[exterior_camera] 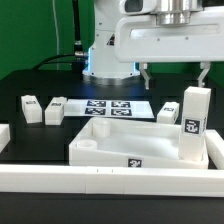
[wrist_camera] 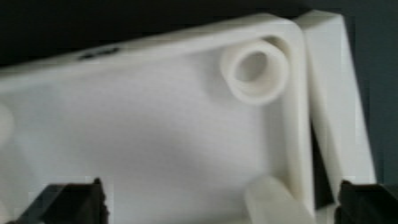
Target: Assemble desk
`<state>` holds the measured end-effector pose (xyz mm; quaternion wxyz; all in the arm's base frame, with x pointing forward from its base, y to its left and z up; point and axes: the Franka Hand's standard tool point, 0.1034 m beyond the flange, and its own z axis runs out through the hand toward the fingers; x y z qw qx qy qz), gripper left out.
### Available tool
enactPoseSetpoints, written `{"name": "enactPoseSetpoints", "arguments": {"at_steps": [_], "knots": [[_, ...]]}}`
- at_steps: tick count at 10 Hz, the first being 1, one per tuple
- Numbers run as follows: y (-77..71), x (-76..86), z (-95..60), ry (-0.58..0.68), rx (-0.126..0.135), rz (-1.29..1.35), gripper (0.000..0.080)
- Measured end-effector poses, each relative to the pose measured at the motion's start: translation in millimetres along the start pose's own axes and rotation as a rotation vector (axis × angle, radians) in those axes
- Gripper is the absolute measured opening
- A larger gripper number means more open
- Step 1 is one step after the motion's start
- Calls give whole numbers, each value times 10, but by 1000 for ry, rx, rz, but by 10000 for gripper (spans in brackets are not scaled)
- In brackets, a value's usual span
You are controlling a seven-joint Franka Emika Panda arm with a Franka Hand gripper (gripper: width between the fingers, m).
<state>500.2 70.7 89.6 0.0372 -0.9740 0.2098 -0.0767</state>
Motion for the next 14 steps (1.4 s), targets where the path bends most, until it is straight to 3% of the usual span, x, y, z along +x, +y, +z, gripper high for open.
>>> {"name": "enactPoseSetpoints", "arguments": {"at_steps": [2,3,6,8,14], "knots": [[303,-263,144,15,-12,-13,649],[334,-290,194,9,-18,-9,649],[340,-293,233,-4,-24,-17,649],[396,-292,237,-141,-51,-41,649],[213,-259,198,-551,-83,-103,649]]}}
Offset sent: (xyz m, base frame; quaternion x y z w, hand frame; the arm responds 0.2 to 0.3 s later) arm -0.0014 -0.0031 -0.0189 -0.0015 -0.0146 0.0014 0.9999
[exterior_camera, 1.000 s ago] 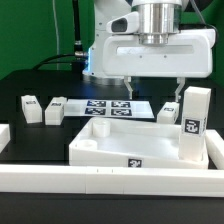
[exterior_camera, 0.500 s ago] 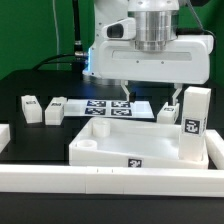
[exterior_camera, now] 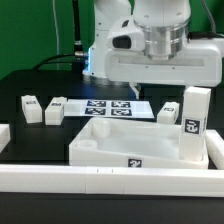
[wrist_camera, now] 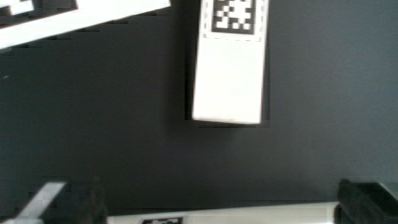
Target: Assemble desk
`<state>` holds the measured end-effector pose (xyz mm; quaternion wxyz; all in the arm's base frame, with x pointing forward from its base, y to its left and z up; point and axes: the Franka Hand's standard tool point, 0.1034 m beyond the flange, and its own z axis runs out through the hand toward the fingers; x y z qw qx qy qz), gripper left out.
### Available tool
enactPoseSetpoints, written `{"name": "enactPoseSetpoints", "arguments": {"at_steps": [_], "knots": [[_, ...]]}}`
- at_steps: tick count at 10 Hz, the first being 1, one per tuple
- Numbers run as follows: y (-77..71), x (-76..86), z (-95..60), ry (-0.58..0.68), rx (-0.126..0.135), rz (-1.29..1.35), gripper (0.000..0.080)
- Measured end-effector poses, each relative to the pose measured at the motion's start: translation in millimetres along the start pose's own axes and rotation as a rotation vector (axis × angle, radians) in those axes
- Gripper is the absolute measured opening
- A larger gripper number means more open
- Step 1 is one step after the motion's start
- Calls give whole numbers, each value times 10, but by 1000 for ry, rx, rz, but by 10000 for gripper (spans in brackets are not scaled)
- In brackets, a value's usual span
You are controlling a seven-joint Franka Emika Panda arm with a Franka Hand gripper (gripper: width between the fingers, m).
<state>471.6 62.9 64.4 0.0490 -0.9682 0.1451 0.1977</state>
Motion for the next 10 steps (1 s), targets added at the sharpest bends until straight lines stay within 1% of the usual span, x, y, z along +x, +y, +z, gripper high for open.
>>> {"name": "enactPoseSetpoints", "arguments": {"at_steps": [1,2,3,4,5,6,7,8,10], "knots": [[21,-13,14,-44,-4,5,649],[48,-60,36,-118,-11,11,649],[68,-51,80,-164,-16,14,649],[76,-50,151,-183,-22,16,649],[97,-105,214,-237,-31,19,649],[119,-107,297,-277,-39,26,649],[138,-131,340,-335,-47,31,649],[136,-95,339,-333,-47,31,649],[128,-93,347,-329,-42,37,649]]}}
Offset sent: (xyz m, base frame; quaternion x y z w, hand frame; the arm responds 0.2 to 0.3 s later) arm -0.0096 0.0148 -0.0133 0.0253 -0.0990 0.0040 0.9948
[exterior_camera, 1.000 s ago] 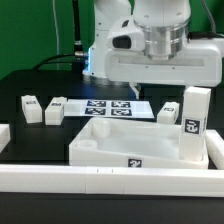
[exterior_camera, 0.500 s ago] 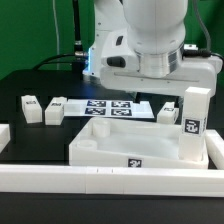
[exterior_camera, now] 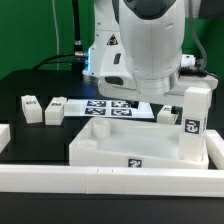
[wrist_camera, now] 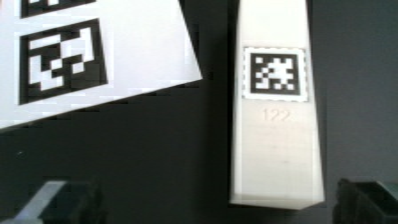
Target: Assemble desk
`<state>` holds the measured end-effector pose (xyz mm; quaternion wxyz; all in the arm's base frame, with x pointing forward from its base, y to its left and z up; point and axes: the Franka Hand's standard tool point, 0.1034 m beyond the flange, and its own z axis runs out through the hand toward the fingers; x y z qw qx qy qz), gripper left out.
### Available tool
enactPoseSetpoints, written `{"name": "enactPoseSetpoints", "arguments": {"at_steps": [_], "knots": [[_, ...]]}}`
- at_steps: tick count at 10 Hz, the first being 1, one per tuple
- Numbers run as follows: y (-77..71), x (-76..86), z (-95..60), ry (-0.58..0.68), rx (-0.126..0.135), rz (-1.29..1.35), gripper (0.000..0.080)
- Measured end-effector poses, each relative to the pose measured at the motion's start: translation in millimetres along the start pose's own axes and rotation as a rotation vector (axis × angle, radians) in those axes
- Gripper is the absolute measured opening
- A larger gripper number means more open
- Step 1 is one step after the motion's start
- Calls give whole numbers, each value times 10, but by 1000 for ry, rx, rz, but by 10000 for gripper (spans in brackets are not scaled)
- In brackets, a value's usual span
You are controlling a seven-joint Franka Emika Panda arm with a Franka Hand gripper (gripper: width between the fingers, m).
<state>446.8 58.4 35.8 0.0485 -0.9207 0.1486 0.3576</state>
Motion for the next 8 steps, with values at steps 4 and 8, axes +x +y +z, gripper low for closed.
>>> {"name": "enactPoseSetpoints", "arguments": {"at_steps": [4,8], "knots": [[-165,20,102,28,106,64,649],[-159,33,148,34,106,65,649]]}}
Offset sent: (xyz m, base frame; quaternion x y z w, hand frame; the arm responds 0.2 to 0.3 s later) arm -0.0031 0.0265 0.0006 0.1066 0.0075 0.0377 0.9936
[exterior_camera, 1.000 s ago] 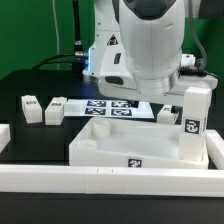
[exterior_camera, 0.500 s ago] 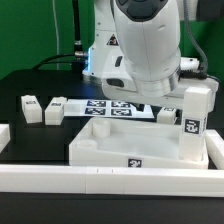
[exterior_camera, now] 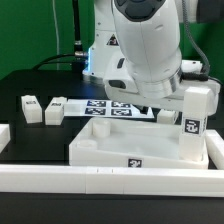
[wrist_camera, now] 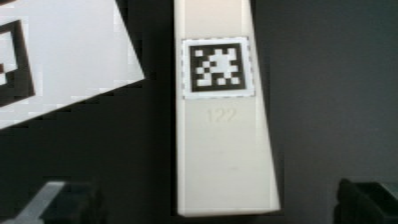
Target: Assemble desk
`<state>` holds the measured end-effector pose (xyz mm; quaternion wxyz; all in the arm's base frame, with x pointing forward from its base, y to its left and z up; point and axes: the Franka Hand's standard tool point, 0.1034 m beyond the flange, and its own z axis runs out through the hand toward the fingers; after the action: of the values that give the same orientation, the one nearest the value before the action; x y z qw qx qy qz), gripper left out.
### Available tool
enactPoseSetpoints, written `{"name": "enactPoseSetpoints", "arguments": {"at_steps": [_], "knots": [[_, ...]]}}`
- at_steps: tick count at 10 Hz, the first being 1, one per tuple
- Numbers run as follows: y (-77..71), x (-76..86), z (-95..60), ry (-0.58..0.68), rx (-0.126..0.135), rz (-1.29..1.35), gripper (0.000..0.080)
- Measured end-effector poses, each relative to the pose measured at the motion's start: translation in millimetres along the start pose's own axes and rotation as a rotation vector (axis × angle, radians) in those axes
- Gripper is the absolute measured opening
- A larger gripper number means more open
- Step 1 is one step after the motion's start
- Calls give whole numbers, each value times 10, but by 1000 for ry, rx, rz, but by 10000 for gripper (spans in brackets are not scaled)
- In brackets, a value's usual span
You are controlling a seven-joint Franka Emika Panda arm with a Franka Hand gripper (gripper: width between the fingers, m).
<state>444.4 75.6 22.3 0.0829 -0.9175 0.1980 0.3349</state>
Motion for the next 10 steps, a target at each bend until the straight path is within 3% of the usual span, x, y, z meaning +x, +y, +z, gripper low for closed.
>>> {"name": "enactPoseSetpoints", "arguments": {"at_steps": [2,4,5,8,9,10], "knots": [[21,-5,73,-4,-5,-2,649],[106,-28,114,-148,-12,17,649],[107,42,117,-168,-11,20,649],[87,40,123,-164,-12,21,649],[66,29,131,-165,-14,28,504],[42,18,140,-165,-17,28,504]]}}
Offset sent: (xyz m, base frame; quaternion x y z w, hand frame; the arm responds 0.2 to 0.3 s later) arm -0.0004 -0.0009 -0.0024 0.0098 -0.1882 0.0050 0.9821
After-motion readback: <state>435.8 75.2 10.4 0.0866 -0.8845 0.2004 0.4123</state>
